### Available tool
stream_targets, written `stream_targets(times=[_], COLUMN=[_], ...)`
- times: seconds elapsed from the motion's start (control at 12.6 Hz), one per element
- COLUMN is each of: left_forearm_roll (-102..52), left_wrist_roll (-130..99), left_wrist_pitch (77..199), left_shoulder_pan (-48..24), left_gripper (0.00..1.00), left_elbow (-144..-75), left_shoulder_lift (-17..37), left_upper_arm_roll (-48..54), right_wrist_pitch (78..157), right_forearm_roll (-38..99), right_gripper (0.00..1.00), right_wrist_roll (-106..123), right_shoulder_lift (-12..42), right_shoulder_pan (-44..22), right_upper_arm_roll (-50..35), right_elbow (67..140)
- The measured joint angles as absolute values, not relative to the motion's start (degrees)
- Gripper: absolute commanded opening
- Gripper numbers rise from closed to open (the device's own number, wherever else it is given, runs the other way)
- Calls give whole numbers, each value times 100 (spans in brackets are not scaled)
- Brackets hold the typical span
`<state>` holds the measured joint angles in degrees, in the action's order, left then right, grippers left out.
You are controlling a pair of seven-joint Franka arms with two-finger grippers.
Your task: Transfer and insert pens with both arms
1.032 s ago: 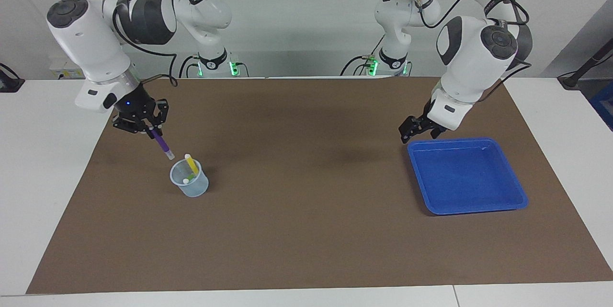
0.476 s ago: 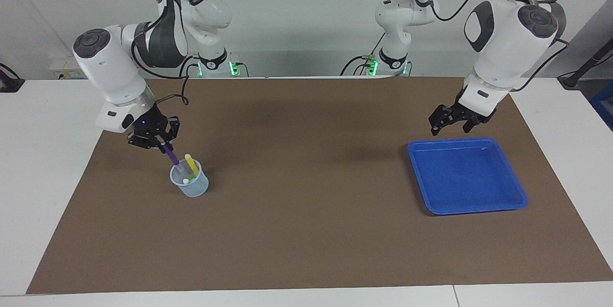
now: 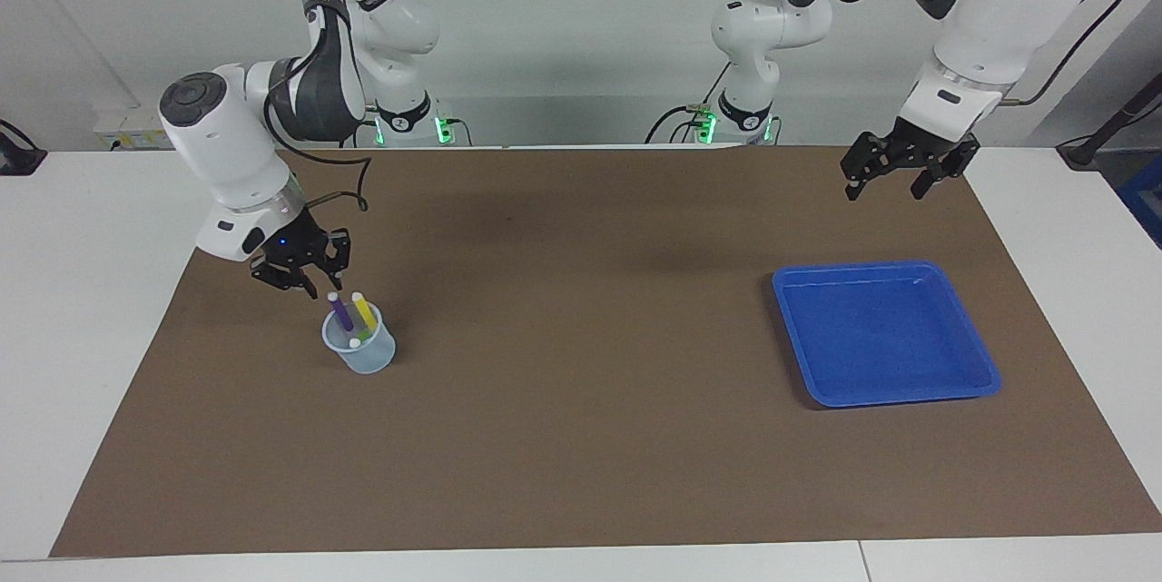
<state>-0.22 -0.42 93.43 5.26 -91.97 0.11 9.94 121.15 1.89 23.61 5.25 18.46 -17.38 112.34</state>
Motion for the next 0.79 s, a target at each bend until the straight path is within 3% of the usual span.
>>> stream_targets(times=[0.16,0.48,0.79], left_forearm_roll=[143,206,206], left_wrist_roll=[213,532,640], left_wrist_pitch=[9291,9127,8965], left_shoulder_pan=[557,571,586], left_gripper=[100,100,100], left_elbow=[-9198,-9193,-9140], left_shoulder_lift=[3,0,-140], left_upper_arm_roll=[985,870,818], right_wrist_pitch=[11928,10783,9635], right_forearm_roll=[189,188,188], right_gripper=[100,100,100], right_wrist_roll=[2269,1910,1626], right_shoulder_lift=[513,367,-239], right_shoulder_pan=[1846,1844,1843], right_upper_arm_roll=[-1738,-1738,-1739], right_elbow=[11128,10506,10126])
